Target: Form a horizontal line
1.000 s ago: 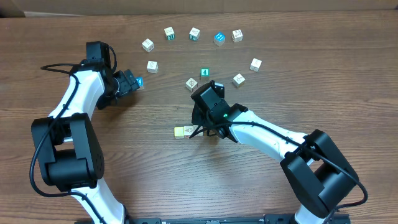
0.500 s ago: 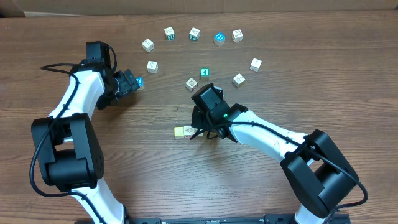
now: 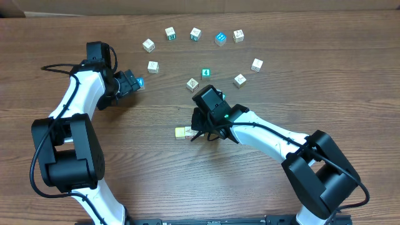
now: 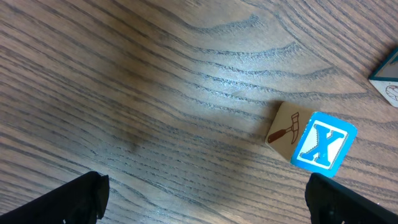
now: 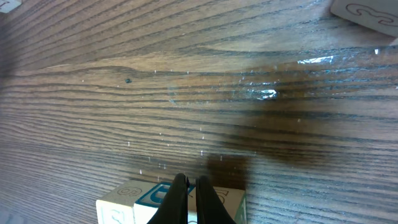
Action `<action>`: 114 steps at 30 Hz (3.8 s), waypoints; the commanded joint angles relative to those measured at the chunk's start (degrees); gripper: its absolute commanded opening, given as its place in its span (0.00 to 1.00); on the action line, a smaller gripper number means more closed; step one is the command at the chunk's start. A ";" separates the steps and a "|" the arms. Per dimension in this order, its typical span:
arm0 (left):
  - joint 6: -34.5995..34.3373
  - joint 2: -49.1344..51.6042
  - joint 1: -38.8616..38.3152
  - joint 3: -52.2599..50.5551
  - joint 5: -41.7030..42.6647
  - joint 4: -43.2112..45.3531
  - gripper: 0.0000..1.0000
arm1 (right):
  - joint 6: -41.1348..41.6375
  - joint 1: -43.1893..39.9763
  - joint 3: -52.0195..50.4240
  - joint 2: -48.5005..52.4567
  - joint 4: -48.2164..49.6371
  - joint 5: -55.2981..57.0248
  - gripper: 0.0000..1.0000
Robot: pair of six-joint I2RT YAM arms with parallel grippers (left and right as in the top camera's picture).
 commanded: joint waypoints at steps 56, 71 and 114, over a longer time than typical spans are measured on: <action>0.04 0.63 -0.37 0.92 -0.37 0.20 0.99 | -0.02 1.25 -0.13 0.28 -0.79 -0.15 0.04; 0.04 0.63 -0.37 0.92 -0.35 0.20 1.00 | -0.04 0.92 -0.13 0.28 0.94 2.54 0.04; 0.04 0.63 -0.37 0.92 -0.37 0.20 1.00 | 0.00 -1.05 6.03 0.28 -9.22 7.98 0.49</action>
